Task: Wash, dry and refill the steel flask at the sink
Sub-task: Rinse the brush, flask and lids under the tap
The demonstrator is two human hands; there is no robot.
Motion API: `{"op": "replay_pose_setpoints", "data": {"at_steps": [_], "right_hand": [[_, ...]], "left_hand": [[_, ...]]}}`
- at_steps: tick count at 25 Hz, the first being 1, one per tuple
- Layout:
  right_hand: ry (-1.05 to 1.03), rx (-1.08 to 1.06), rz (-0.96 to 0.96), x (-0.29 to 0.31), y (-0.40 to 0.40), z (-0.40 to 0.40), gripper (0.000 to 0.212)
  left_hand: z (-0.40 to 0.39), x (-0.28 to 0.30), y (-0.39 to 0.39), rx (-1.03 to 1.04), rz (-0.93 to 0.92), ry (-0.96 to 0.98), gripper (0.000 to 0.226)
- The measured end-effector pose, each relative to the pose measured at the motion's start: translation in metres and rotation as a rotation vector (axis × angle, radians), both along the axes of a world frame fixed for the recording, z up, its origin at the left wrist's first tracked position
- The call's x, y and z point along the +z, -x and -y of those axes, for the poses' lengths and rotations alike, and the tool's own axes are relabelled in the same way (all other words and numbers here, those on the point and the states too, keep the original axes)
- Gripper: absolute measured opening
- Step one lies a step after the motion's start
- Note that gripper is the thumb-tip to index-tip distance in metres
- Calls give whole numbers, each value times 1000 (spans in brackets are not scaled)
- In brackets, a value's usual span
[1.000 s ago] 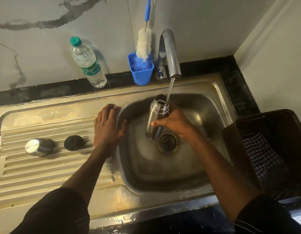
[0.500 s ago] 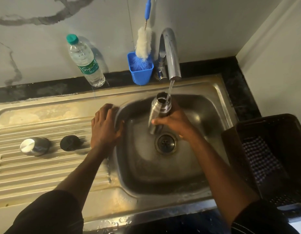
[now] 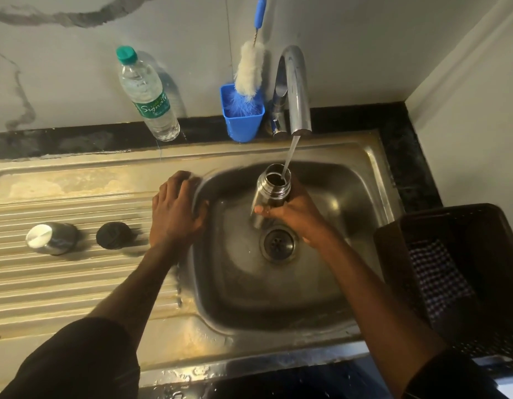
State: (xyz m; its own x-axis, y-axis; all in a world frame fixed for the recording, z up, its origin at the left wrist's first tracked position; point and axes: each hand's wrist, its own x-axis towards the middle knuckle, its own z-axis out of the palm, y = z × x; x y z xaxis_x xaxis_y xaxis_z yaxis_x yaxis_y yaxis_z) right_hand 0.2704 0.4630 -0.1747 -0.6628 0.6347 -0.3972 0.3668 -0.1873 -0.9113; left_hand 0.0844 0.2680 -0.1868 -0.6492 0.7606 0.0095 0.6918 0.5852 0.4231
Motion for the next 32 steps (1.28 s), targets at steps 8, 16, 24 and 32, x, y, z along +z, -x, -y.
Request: {"op": "replay_pose_setpoints", "data": {"at_steps": [8, 16, 24, 32], "right_hand": [[122, -71, -95, 13, -4, 6, 62], [1004, -717, -425, 1, 0, 20, 61], [1324, -968, -667, -4, 43, 15, 69], [1233, -805, -579, -2, 42, 25, 67]], "left_hand": [[0, 4, 0, -14, 12, 5, 59], [2, -3, 2, -14, -8, -39, 58], [1, 1, 1, -33, -10, -23, 58], [1, -1, 2, -25, -22, -26, 56]]}}
